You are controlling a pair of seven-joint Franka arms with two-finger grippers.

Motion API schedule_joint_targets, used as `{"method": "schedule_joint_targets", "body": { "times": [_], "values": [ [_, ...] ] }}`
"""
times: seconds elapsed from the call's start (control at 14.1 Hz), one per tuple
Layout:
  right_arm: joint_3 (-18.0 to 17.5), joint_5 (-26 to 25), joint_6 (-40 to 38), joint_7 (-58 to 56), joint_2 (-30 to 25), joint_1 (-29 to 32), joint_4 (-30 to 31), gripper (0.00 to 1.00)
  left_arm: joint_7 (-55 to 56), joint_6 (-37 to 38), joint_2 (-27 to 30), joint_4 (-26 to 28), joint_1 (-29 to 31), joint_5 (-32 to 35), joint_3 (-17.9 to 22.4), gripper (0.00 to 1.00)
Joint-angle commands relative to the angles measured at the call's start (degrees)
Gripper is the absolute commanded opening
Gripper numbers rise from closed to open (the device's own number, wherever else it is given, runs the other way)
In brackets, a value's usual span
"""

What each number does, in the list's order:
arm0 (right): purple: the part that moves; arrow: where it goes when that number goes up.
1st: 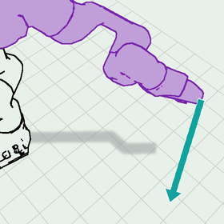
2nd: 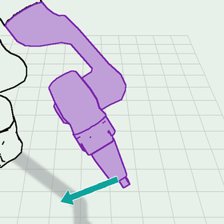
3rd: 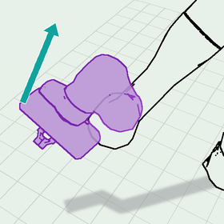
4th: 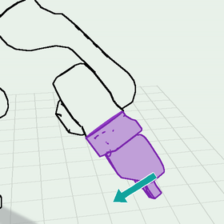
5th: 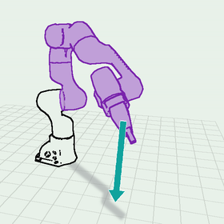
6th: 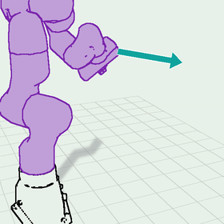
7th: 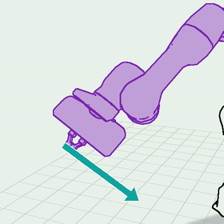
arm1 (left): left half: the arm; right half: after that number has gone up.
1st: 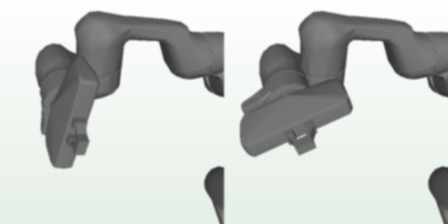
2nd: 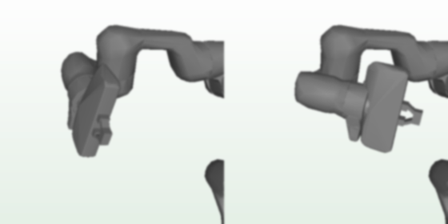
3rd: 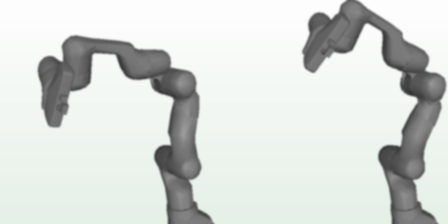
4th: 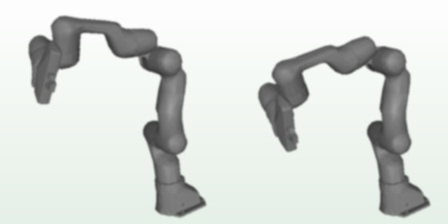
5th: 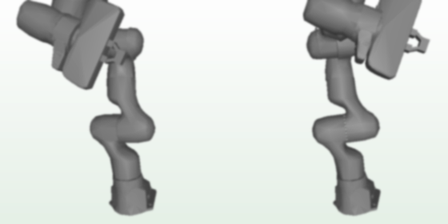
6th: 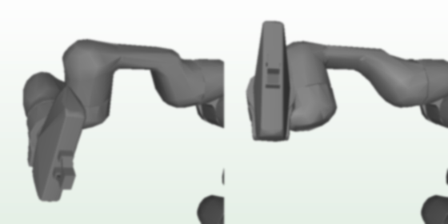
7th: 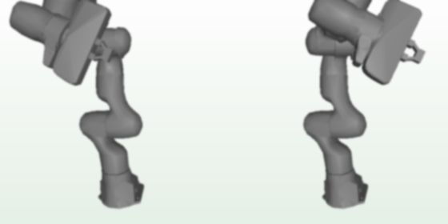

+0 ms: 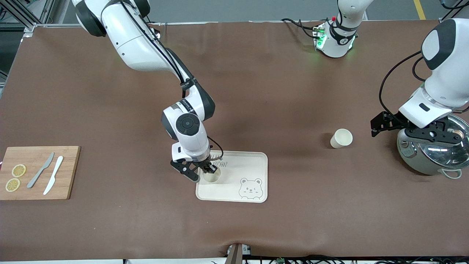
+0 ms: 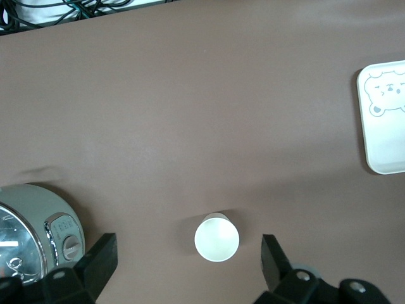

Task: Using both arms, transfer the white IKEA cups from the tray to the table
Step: 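Close the right gripper on the cup while the left gripper rises, then carry the cup off the tray toward the cutting board with the right gripper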

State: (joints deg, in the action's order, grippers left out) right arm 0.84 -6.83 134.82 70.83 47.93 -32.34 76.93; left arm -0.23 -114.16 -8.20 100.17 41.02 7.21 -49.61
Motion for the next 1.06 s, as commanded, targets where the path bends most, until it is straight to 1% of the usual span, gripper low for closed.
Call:
{"method": "schedule_joint_targets", "body": {
  "times": [0.0, 0.07, 0.14, 0.28, 0.43, 0.5, 0.64, 0.71, 0.85, 0.92, 0.99],
  "values": [
    [0.21, -1.35, -0.53, 1.51, 0.76, -0.8, -1.25, 0.0, -0.03, 2.88, 0.46, -1.9, -14.93, -0.62, 14.81, 1.0],
    [0.21, -1.35, -0.88, 1.42, 0.59, -0.8, -1.25, 0.0, -0.38, 4.2, 0.64, -2.78, -22.66, -0.79, 23.25, 1.0],
    [0.12, -1.17, -1.23, 1.33, 0.32, -0.8, -1.25, 0.0, -0.56, 5.34, 0.55, -4.18, -27.44, -0.88, 28.29, 1.0],
    [-0.05, -0.73, -2.62, 1.24, -0.99, -0.89, -1.34, 0.0, -0.48, 5.97, 0.2, -5.34, -28.89, -0.88, 29.48, 1.0],
    [-0.23, -0.82, -8.76, 0.98, -2.05, -0.8, -1.86, 0.0, -0.56, 5.97, 0.29, -5.34, -28.72, -0.88, 29.48, 1.0],
    [-0.32, -0.64, -11.66, 0.72, -3.18, -0.8, -3.17, 0.0, -0.56, 5.97, 0.2, -5.34, -28.72, -0.88, 29.48, 1.0],
    [-0.23, -0.2, -15.1, -0.07, -6.95, -0.54, -3.63, 0.0, -0.65, 5.97, 0.2, -5.25, -29.24, -0.88, 29.75, 1.0],
    [-0.32, 0.06, -16.68, -1.56, -8.8, -0.27, -3.54, 0.0, -0.65, 5.97, 0.2, -5.25, -30.55, -0.79, 30.44, 1.0],
    [-0.32, 2.51, -21.86, -5.85, -12.75, 0.78, -3.45, 0.0, -0.65, 6.05, 0.46, -5.25, -34.85, -0.88, 35.0, 1.0],
    [-0.14, 3.65, -24.58, -9.01, -14.86, 1.48, -3.1, 0.0, -0.65, 6.05, 0.46, -5.25, -36.35, -0.88, 36.41, 1.0],
    [-0.14, 3.84, -27.22, -12.0, -16.71, 2.18, -2.58, 0.0, -0.56, 6.05, 0.46, -5.34, -36.89, -0.97, 36.6, 1.0]
  ]
}}
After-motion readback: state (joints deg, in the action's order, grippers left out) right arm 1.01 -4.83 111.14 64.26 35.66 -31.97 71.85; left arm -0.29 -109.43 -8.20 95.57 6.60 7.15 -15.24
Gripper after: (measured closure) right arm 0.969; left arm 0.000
